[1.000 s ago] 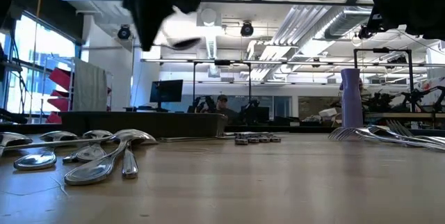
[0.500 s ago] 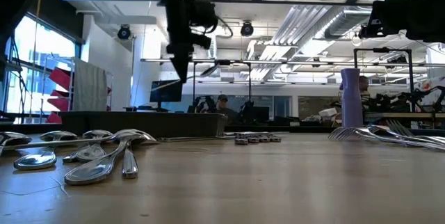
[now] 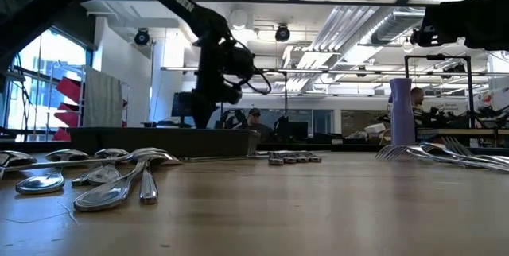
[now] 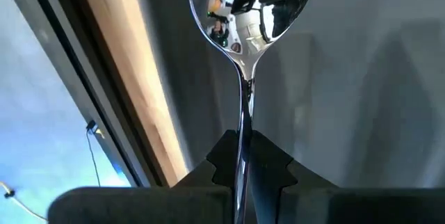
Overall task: Sort silverware
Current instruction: Put the silver spoon into the organizing bin, then put the silver spoon into the organizing bin with the other spoons
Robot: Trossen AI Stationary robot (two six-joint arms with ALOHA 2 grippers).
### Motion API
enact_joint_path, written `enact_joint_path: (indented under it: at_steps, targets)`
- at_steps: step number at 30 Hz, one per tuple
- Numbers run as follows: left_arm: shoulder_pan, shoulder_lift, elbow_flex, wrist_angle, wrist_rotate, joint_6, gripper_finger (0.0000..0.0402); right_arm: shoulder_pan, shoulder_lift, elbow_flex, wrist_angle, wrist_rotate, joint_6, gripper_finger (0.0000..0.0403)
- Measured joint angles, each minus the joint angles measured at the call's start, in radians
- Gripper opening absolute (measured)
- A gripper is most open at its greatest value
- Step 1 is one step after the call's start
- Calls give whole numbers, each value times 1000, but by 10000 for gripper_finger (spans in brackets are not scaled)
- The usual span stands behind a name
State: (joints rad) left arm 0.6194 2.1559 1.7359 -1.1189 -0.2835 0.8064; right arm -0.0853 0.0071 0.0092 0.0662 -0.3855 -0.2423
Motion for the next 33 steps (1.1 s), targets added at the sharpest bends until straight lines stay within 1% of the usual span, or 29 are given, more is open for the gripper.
enact_joint_path:
  at_steps: [4, 8, 11, 14, 17, 19, 21, 23, 25, 27, 29, 30, 31, 33]
  targets:
    - [12, 27, 0, 42, -38, -31, 2, 0, 0, 0, 0, 0, 39, 73]
    - [17, 31, 0, 44, -30, -5, 13, 0, 0, 0, 0, -1, 100, 73]
    - [17, 32, 0, 43, -28, 6, 41, 0, 0, 0, 0, -3, 135, 73]
    - [16, 32, 26, 16, -34, -9, 76, 0, 0, 0, 0, -4, 164, 73]
    - [6, 32, 85, -26, -75, -53, 106, 0, 0, 0, 0, -4, 164, 73]
    - [-5, 29, 142, -69, -108, -111, 120, 0, 0, 0, 0, -4, 164, 73]
    - [-22, 14, 201, -123, -123, -212, 127, 0, 0, 0, 0, -4, 163, 73]
    - [-49, -11, 252, -182, -103, -359, 130, 0, 0, 0, 0, -3, 149, 73]
    - [-80, -45, 278, -244, -30, -562, 129, 0, 0, 0, 0, -3, 130, 73]
    - [-112, -84, 278, -298, 96, -788, 127, 0, 0, 0, 0, -3, 122, 73]
    - [-155, -120, 258, -347, 233, -953, 124, 0, 0, 0, 0, -3, 109, 73]
    - [-184, -140, 241, -356, 278, -1014, 123, 0, 0, 0, 0, -3, 106, 73]
    - [-220, -163, 216, -356, 298, -1061, 122, 0, 0, 0, 0, -3, 106, 73]
    - [-313, -204, 156, -340, 301, -1141, 122, 0, 0, 0, 0, -3, 107, 73]
